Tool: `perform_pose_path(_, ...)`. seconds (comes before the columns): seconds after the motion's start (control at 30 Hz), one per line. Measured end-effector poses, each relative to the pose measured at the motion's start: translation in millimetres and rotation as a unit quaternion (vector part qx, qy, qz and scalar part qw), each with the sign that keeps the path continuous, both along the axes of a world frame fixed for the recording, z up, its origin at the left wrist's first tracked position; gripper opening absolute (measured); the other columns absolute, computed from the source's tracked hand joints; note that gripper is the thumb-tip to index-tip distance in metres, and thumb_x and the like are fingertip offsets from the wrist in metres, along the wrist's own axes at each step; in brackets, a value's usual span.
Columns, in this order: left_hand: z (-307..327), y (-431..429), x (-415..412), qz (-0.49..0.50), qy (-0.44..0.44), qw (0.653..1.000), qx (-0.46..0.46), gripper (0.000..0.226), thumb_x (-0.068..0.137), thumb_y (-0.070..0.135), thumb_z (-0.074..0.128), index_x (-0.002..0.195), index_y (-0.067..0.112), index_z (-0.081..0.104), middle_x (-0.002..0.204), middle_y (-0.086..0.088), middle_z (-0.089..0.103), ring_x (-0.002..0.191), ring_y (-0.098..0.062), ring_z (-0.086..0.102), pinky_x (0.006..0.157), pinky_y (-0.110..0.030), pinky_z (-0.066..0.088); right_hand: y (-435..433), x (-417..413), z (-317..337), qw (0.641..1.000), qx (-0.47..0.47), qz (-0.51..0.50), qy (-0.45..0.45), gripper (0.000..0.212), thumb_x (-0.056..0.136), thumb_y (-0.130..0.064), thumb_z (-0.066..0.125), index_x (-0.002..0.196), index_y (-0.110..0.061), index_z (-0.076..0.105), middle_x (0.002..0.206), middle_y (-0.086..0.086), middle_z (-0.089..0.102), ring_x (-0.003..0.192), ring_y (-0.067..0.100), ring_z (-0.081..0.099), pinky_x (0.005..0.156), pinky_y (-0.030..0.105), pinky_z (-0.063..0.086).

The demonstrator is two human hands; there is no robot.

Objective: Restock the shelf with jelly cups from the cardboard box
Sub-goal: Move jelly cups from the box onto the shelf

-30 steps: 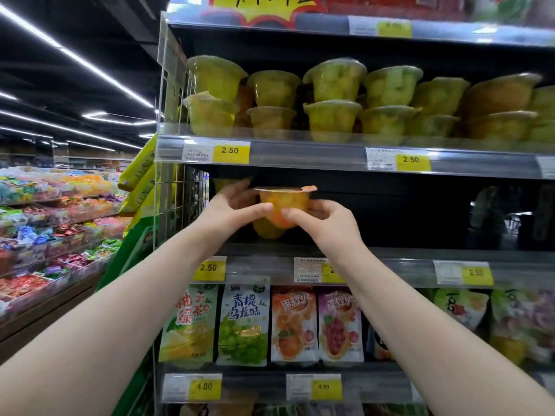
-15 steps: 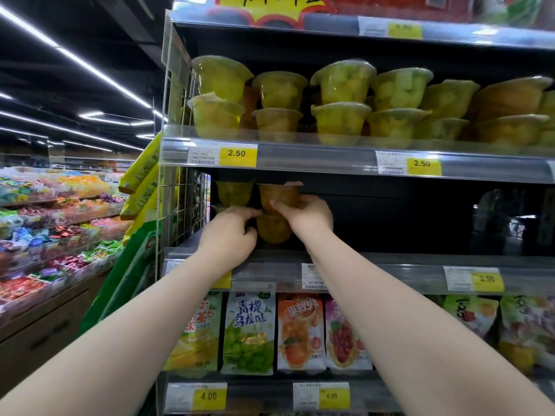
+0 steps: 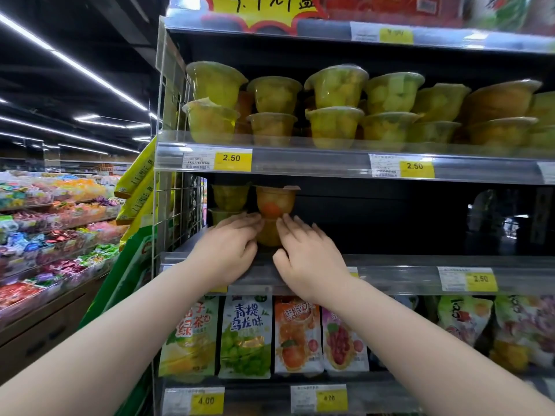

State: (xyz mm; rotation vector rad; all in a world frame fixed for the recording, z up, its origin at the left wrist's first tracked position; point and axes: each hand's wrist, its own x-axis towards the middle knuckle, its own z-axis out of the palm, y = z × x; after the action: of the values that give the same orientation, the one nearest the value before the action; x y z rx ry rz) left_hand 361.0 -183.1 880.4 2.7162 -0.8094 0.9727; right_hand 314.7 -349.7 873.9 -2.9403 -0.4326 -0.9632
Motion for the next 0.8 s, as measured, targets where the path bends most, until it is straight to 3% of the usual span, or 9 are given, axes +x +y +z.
perform_pose_path(0.2, 13, 3, 6, -0.01, 0.054, 0.998, 0.027, 0.05, 0.099, 0.023, 0.036, 0.149, 0.022, 0.032, 0.157, 0.005, 0.024, 0.146, -0.011, 0.019, 0.115, -0.02, 0.012, -4, 14, 4, 0.998, 0.009, 0.002, 0.066, 0.059, 0.1, -0.036, 0.023, 0.153, -0.012, 0.015, 0.161, 0.004, 0.011, 0.148, 0.015, 0.007, 0.118, 0.03, 0.009)
perform_pose_path(0.33, 22, -2, 12, -0.018, 0.099, 0.995, 0.027, 0.049, 0.1, 0.018, 0.037, 0.149, 0.019, 0.033, 0.158, 0.003, 0.023, 0.145, -0.01, 0.019, 0.11, -0.014, 0.011, -6, 25, 14, 0.995, 0.022, -0.005, 0.096, 0.058, 0.101, -0.038, 0.023, 0.153, -0.013, 0.017, 0.161, 0.004, 0.013, 0.147, 0.017, 0.01, 0.117, 0.032, 0.015)
perform_pose_path(0.57, 35, -15, 34, 0.0, 0.158, 0.987, 0.043, 0.047, 0.102, 0.017, 0.033, 0.149, 0.017, 0.033, 0.158, -0.002, 0.022, 0.146, -0.014, 0.019, 0.11, -0.014, 0.014, -2, 49, 31, 0.981, 0.049, -0.011, 0.188, 0.061, 0.099, -0.04, 0.028, 0.153, -0.016, 0.012, 0.161, 0.006, 0.009, 0.146, 0.025, 0.016, 0.116, 0.041, 0.023)
perform_pose_path(0.8, 39, -22, 52, 0.022, 0.175, 0.982, 0.074, 0.047, 0.103, 0.019, 0.032, 0.15, 0.02, 0.029, 0.16, -0.001, 0.016, 0.146, -0.015, 0.018, 0.109, -0.014, 0.015, -9, 79, 37, 0.968, 0.069, -0.03, 0.241, 0.065, 0.098, -0.033, 0.032, 0.155, -0.02, 0.003, 0.162, 0.003, -0.001, 0.147, 0.026, 0.013, 0.117, 0.042, 0.02)
